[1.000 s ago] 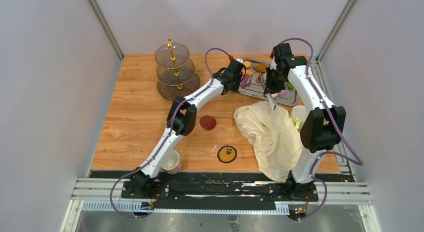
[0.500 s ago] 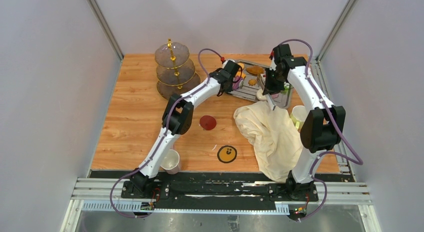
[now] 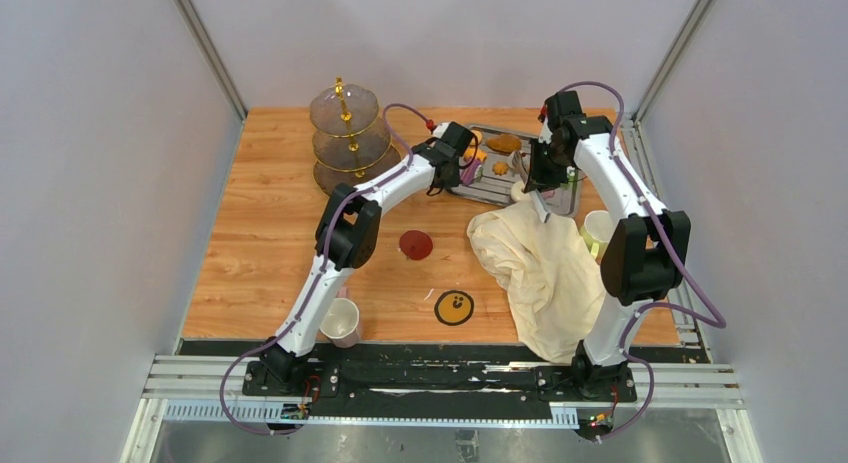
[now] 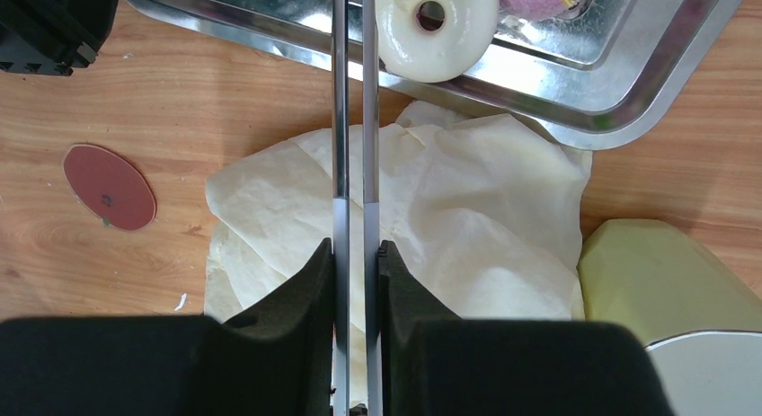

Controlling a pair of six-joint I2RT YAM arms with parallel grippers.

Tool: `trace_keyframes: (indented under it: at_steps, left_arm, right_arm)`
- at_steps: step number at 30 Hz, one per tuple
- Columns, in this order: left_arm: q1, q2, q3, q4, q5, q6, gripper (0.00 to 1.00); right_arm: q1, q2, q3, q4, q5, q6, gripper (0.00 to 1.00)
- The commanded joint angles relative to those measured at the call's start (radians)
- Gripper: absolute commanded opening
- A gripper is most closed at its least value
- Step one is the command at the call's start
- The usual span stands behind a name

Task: Serve the afternoon tea

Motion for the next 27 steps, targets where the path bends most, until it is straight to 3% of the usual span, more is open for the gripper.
trace_keyframes:
  at_steps: [1,17,27]
  left_arm:
    - [0.002,0.017,0.018,-0.014,0.007,-0.135,0.00]
    - [0.010,0.002,-0.041,-0.027,-0.136,-0.471,0.00]
    - [0.011,0.012,-0.048,-0.006,-0.130,-0.542,0.00]
  right_arm:
    - [-0.023,-0.054,-0.006,0.012,-0.011,0.009,0.09]
    - [-0.023,-0.043,0.005,0.010,-0.010,-0.004,0.09]
    - [-0.023,-0.034,0.015,0.010,-0.021,0.000,0.09]
